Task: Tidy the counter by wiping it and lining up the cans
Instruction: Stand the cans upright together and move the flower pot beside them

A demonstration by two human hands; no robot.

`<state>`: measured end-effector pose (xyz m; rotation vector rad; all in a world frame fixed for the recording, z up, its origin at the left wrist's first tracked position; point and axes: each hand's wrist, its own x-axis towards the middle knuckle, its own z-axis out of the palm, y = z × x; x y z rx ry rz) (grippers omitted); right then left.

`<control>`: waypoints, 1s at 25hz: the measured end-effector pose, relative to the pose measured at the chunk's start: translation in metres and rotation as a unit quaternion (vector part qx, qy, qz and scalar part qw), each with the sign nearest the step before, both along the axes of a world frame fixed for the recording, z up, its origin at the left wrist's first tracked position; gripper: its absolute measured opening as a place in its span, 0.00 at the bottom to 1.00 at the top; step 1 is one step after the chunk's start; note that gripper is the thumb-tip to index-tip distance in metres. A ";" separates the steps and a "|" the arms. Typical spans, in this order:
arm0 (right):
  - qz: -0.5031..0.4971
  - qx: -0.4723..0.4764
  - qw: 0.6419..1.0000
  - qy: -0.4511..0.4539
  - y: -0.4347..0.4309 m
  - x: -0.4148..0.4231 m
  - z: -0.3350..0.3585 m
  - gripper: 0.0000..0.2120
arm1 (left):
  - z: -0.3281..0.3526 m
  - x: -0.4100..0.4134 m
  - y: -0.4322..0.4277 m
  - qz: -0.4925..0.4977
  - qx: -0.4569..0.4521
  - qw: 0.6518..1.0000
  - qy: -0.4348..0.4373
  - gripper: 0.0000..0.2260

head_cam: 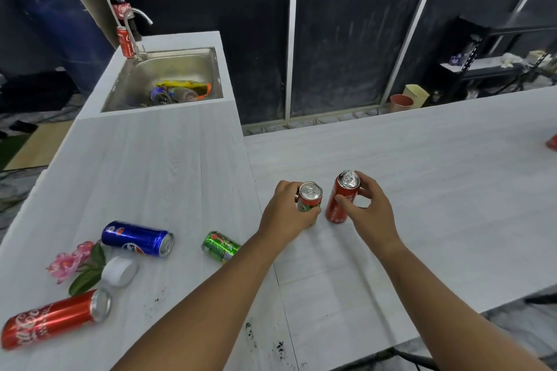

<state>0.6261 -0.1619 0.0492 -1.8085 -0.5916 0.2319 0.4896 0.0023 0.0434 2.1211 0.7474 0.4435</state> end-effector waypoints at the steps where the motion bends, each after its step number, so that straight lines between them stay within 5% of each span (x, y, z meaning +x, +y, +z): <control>1: 0.002 -0.002 1.000 0.003 0.000 -0.001 -0.001 0.30 | 0.000 -0.002 0.000 0.000 -0.003 1.000 0.007 0.30; 4: -0.018 -0.005 1.000 0.020 -0.006 -0.010 -0.007 0.35 | -0.002 -0.026 0.001 0.004 0.000 1.000 0.015 0.38; 9: -0.081 0.013 0.997 -0.010 -0.032 -0.060 -0.026 0.27 | -0.016 -0.132 0.019 0.069 0.060 0.996 -0.007 0.30; 18: 0.055 -0.024 0.998 -0.010 0.016 -0.170 -0.037 0.16 | -0.011 -0.301 0.074 0.191 0.116 0.975 0.003 0.25; 25: 0.158 -0.116 0.981 0.010 0.055 -0.215 -0.044 0.30 | -0.018 -0.410 0.101 0.201 0.134 0.964 0.112 0.32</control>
